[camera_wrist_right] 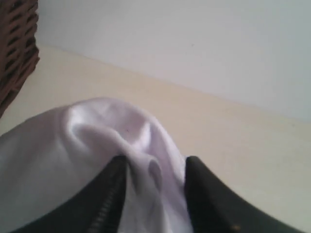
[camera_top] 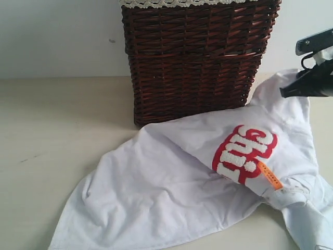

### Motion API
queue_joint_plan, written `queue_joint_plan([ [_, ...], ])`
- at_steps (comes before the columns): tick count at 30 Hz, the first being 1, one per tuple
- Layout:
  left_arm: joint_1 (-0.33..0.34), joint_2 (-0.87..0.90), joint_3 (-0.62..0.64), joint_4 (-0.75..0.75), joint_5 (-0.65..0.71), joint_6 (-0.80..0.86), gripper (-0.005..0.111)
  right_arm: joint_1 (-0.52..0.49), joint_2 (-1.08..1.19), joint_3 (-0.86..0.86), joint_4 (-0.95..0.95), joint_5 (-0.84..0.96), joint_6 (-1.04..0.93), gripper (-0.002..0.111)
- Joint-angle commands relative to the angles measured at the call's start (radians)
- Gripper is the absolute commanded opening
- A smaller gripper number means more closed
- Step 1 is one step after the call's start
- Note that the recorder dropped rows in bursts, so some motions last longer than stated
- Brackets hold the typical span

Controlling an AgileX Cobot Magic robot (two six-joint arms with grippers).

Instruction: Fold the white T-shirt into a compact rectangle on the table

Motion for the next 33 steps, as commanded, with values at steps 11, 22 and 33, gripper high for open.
queue_joint_plan([
  [11, -0.005, -0.006, 0.000, -0.001, 0.003, -0.002, 0.000, 0.160, -0.341, -0.008, 0.217, 1.122, -0.762, 0.058],
  [22, -0.005, -0.006, 0.000, -0.001, 0.003, -0.002, 0.000, 0.274, -0.168, 0.101, 0.489, 1.244, -1.392, 0.058],
  [33, -0.005, -0.006, 0.000, -0.001, 0.003, -0.002, 0.000, 0.286, -0.011, 0.101, 0.244, 0.994, -1.305, 0.058],
])
